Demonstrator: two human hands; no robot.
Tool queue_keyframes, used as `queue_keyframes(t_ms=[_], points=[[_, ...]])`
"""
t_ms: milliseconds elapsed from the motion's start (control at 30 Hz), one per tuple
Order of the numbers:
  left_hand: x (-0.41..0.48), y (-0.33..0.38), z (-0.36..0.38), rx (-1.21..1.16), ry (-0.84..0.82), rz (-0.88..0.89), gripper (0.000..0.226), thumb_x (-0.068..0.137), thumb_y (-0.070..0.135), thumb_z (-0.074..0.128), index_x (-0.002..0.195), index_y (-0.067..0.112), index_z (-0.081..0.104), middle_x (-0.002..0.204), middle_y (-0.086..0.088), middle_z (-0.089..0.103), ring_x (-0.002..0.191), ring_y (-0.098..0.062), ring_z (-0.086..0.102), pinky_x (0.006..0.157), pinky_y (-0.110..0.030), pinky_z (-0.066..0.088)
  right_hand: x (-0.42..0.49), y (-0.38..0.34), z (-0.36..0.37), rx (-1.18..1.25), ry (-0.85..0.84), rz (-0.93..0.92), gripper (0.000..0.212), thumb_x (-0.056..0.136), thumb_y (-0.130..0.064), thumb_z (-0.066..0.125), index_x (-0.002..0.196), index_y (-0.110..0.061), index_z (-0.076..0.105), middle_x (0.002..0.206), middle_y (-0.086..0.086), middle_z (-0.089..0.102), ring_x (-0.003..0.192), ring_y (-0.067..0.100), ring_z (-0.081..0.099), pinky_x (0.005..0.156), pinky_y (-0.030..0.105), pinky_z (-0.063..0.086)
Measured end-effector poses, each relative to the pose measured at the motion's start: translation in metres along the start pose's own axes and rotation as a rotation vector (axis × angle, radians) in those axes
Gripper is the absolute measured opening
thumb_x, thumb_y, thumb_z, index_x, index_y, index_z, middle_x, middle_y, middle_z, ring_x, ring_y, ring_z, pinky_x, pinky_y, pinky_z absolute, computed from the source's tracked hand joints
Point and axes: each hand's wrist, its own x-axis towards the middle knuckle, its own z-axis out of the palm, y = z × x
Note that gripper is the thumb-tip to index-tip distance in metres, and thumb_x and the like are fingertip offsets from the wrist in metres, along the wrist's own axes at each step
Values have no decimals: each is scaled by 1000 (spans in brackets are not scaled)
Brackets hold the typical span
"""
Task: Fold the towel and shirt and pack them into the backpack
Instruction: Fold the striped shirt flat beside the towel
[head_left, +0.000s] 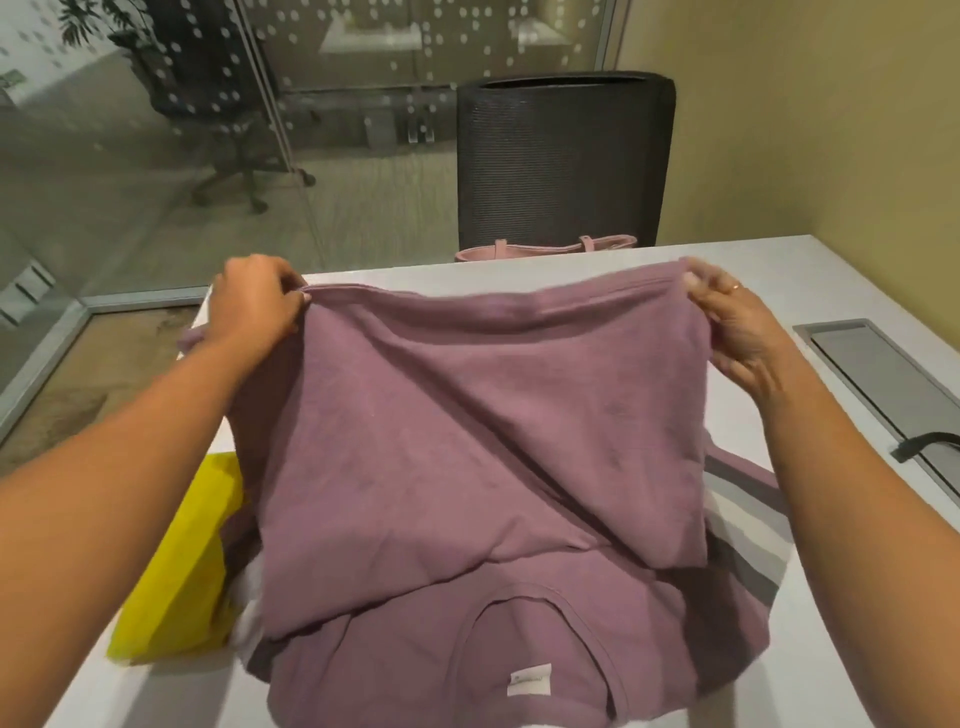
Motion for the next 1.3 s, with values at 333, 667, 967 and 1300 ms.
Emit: queue_keyframes(t_ms=[333,667,967,1300], points=[[35,11,65,-197,-66,-83,17,87,5,57,97,-3,68,100,-26,67,99,-38,61,88,-38,46,87,40,42,-971,395,-28,18,89,-3,56,102,2,67,106,14,65,101,26,61,83,23,43],[-21,15,133,-214,-468,72,29,92,5,50,119,-1,58,122,-20,59,107,-30,56,81,-24,38,58,111,63,-1543,-1,-42,24,90,-19,50,106,-7,63,114,13,62,103,31,58,87,34,46],[-36,-19,168,126,-786,167,56,97,38,39,145,11,28,157,-9,15,143,-28,16,116,-43,17,37,164,63,-1737,-311,413,86,87,-62,42,148,-12,8,157,8,2,144,31,6,114,53,20],[-72,15,158,156,-498,32,45,94,43,43,111,4,57,119,-22,59,109,-38,54,90,-41,45,13,163,66,-1632,8,-140,32,91,-31,47,106,-6,59,116,13,55,109,32,50,88,39,39]])
